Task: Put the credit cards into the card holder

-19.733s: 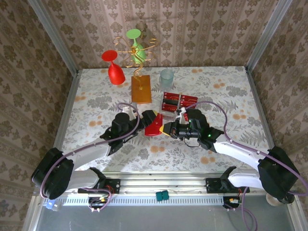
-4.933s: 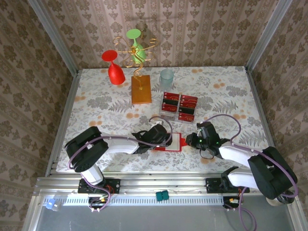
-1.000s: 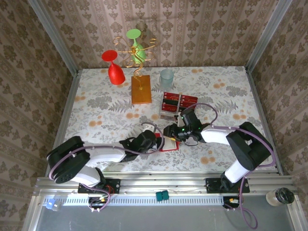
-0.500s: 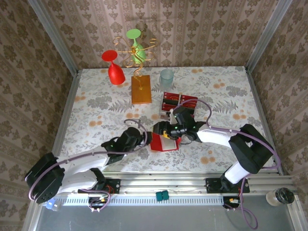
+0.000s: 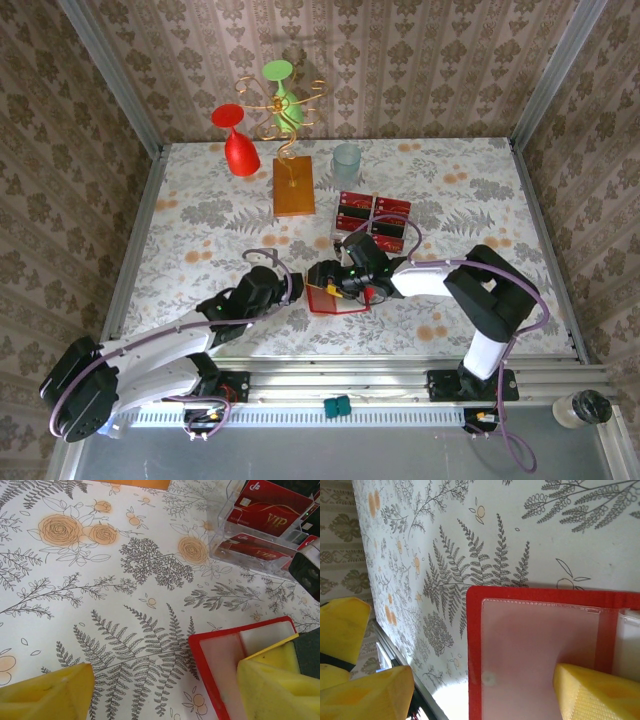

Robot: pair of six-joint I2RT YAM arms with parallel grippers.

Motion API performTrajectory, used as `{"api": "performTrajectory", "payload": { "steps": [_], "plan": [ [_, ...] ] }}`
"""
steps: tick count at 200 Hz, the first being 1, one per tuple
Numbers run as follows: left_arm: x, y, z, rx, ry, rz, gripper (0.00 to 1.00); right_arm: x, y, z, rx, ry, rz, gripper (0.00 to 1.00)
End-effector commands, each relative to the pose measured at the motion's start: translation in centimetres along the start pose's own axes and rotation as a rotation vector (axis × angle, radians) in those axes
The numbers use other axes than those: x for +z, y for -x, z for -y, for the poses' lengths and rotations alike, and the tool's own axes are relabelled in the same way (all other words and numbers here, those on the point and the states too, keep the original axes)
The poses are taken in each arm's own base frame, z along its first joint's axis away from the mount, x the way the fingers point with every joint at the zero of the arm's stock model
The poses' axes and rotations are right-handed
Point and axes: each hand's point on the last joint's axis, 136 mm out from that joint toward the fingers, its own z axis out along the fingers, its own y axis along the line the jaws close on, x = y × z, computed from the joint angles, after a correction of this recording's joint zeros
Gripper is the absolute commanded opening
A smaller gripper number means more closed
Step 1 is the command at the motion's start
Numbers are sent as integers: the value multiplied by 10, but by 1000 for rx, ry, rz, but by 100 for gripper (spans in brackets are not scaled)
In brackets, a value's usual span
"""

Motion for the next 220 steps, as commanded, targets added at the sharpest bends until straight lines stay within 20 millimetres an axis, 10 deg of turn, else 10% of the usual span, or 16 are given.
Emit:
{"api": "performTrajectory", "payload": {
  "steps": [1, 114, 160, 220],
  "plan": [
    [2, -8, -7, -11, 19, -26, 76, 4, 3, 3, 9, -18, 21, 75],
    [10, -8, 1, -2, 12, -55, 76, -30, 11, -10, -51, -12, 74, 69],
    [10, -9, 1, 6, 14, -64, 78, -29, 5, 4, -45, -39, 64, 11],
    [16, -9, 12, 24, -9, -88, 80, -6, 1, 14, -29, -65, 15, 7]
  ]
}}
